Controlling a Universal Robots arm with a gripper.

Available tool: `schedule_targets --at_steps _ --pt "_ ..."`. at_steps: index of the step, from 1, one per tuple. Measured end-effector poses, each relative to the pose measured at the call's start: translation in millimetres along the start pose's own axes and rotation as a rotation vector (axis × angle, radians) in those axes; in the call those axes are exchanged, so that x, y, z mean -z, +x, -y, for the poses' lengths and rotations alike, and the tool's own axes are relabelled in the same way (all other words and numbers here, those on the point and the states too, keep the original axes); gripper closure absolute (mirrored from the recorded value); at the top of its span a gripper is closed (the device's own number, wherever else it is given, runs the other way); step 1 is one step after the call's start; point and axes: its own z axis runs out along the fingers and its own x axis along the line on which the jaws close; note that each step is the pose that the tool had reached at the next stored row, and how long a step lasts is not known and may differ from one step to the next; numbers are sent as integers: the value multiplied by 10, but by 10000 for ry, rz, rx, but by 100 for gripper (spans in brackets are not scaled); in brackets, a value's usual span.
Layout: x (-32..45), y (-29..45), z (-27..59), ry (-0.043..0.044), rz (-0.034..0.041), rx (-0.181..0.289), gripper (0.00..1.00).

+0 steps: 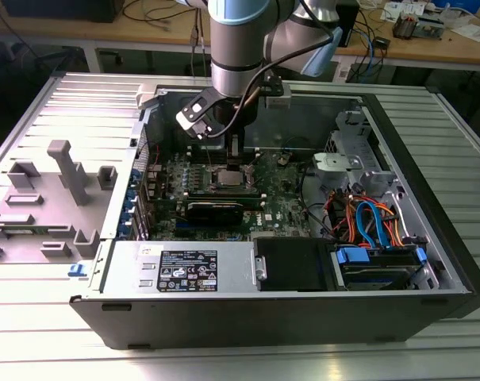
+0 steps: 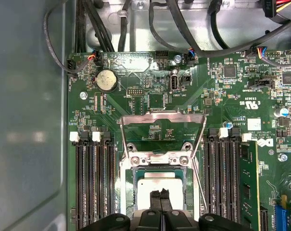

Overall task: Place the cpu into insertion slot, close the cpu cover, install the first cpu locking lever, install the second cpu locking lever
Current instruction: 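Place the cpu into insertion slot, then close the cpu cover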

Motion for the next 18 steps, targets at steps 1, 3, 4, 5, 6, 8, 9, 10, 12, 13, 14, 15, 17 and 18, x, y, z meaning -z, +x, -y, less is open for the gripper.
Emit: schedule_targets --at_steps 1,3,4,5,6,8,9,10,12,13,14,15,17,18 --pt "0 0 0 0 0 1 89" --pt "0 0 0 0 0 3 89" --pt "0 0 0 0 0 3 89" --pt "0 0 0 0 0 4 89" --pt "0 0 0 0 0 4 89" --pt "-1 0 0 0 0 4 89" --pt "-1 0 0 0 0 4 89" --pt "-1 0 0 0 0 4 89" --pt "-1 0 0 0 -1 5 89" --pt "-1 0 0 0 0 5 89" --pt "0 0 0 -1 -2 5 89" --pt "19 0 -1 -1 -1 5 89" --pt "35 0 -1 -1 -2 5 89" --pt "36 0 -1 -1 -1 5 89"
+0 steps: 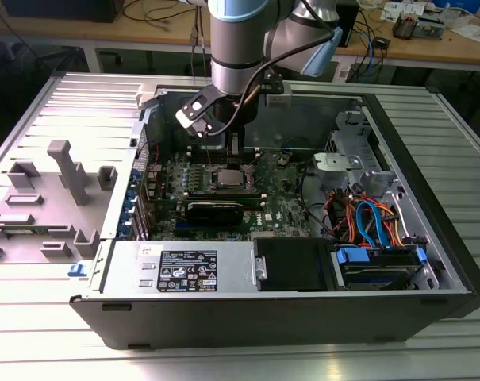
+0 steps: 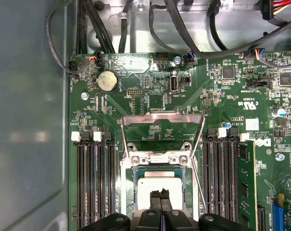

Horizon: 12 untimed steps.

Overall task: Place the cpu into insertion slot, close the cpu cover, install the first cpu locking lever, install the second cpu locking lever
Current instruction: 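Close the cpu cover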

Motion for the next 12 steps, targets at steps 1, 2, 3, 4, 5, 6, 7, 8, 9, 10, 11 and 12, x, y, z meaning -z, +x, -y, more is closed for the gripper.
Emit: schedule_targets --at_steps 1,2,3,4,5,6,7,8,9,10,11,12 --pt "0 0 0 1 0 -1 89" --pt "0 0 0 1 0 0 89" --pt "0 0 0 1 1 0 89" --pt "0 0 0 2 0 -1 89" --pt "0 0 -17 3 2 2 89" --pt "-2 1 -53 12 1 1 89" --pt "-3 1 -72 16 1 1 89" --pt "-3 0 -78 17 2 1 89" --pt "-3 0 -79 17 3 0 89" --pt "-2 1 -79 18 4 -1 89" --pt "5 1 -79 20 5 -2 89" --pt "23 1 -80 20 3 0 89"
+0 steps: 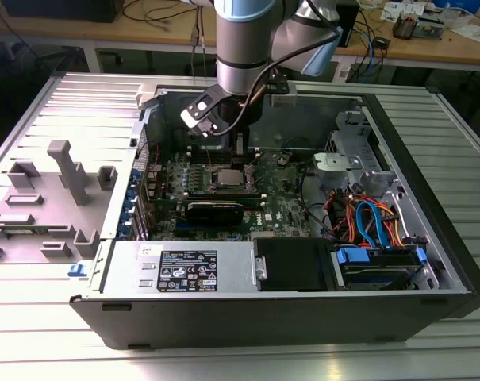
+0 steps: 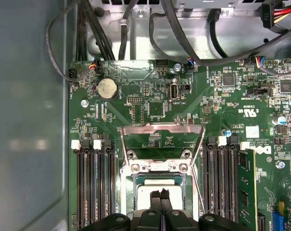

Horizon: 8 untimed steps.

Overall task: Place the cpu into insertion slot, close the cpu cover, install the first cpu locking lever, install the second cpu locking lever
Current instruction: 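Close the cpu cover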

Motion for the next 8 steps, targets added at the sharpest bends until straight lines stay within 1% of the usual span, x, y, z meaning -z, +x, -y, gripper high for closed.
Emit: schedule_targets --at_steps 1,2,4,8 --pt "49 -1 -1 1 -1 0 89" --pt "82 -1 -2 3 1 0 89" --pt "125 -2 -3 6 0 1 89" --pt "126 -2 -8 17 1 1 89"
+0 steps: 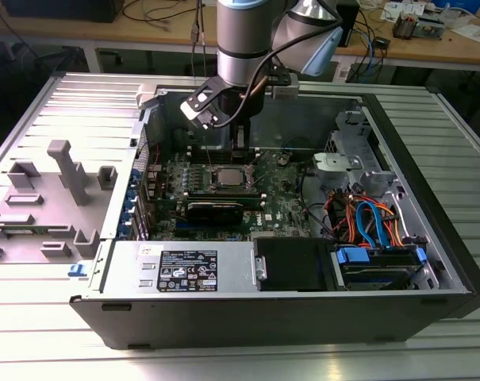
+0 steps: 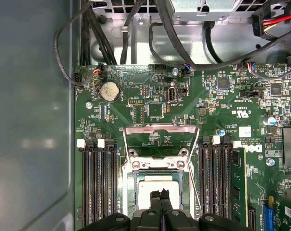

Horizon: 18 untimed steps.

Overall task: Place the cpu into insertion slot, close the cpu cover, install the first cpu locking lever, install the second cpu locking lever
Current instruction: 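Close the cpu cover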

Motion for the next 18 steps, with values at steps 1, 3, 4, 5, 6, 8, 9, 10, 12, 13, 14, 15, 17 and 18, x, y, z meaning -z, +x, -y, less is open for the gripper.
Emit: schedule_targets --at_steps 1,3,4,5,6,8,9,10,12,13,14,15,17,18 --pt "0 0 -3 6 0 0 89" --pt "0 0 -4 7 0 0 89" --pt "0 0 -4 7 0 0 89" --pt "0 0 -4 7 0 0 89" --pt "0 0 -4 8 0 0 89" --pt "0 0 -4 8 0 0 89" --pt "0 0 -4 8 -1 0 89" --pt "0 0 -4 9 -1 0 89" --pt "0 0 -6 9 0 0 89" --pt "-1 1 -24 9 0 1 89" --pt "10 1 -30 11 1 1 89" --pt "30 0 -31 10 -1 0 89" --pt "100 -1 -33 10 1 0 89" --pt "99 0 -59 13 -2 1 89"
